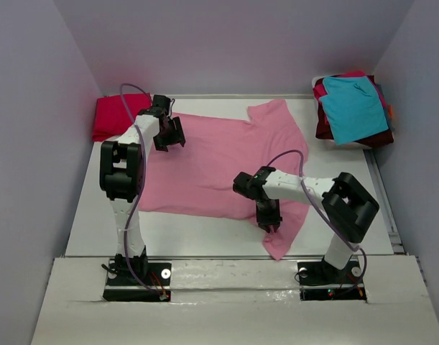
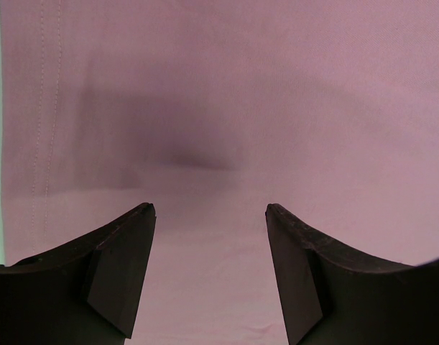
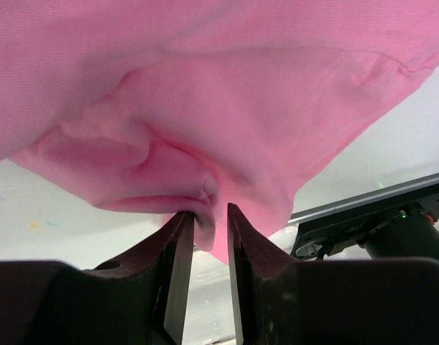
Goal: Fold and stack the t-shirts
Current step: Flatten the tshirt out
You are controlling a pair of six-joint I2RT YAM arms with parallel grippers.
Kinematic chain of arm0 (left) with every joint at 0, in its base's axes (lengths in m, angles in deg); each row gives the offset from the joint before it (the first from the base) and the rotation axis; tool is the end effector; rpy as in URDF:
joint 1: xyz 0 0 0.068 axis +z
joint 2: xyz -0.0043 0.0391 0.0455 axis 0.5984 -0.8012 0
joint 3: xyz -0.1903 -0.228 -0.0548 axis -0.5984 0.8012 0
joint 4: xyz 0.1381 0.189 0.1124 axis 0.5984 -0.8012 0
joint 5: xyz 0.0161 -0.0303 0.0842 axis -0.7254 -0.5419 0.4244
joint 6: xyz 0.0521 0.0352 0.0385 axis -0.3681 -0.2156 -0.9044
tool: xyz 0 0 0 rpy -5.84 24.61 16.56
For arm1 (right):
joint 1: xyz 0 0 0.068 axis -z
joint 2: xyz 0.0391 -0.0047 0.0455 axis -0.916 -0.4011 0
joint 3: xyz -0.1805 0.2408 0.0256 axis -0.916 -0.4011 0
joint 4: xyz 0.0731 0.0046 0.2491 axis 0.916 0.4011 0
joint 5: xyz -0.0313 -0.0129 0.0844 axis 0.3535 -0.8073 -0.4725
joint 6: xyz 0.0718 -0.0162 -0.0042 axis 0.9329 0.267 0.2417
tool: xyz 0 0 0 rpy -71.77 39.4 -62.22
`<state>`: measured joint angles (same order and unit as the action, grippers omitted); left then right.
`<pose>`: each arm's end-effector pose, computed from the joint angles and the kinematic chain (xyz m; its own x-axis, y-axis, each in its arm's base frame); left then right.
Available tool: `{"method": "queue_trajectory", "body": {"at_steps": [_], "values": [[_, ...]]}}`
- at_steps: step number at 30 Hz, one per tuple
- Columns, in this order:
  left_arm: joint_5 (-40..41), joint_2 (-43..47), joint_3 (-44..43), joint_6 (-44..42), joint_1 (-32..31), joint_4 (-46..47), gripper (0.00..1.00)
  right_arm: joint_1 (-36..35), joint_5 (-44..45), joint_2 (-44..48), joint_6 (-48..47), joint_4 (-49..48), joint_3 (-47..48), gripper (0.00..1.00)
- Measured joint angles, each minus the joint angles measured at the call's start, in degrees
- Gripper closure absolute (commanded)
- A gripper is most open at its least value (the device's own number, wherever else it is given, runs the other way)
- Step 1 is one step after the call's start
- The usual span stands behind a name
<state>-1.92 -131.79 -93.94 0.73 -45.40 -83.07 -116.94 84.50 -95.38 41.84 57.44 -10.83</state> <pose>0.4865 -0.0791 0.2046 -0.8385 -0.2015 -0.5062 -0.0837 0.9657 -0.2458 0.1847 0.2075 0.1773 -0.9993 0.0300 -0.0204 0.0344 0.9622 -0.2703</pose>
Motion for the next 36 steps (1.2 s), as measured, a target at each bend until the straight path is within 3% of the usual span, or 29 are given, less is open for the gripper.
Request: {"method": "queue_trajectory", "body": {"at_steps": [22, 31, 36], "values": [[-0.79, 0.0, 0.07, -0.17, 0.0, 0.0, 0.26, 1.57, -3.61, 8.63, 4.35, -0.24, -13.29, 0.68], [-1.14, 0.0, 0.74, -0.2, 0.0, 0.0, 0.26, 1.77, -1.79, 8.63, 1.88, 2.32, -2.51, 0.69], [-1.16, 0.0, 0.74, -0.37, -0.04, 0.0, 0.26, 0.79, -2.75, 8.63, 0.31, 2.6, -1.62, 0.69]]}}
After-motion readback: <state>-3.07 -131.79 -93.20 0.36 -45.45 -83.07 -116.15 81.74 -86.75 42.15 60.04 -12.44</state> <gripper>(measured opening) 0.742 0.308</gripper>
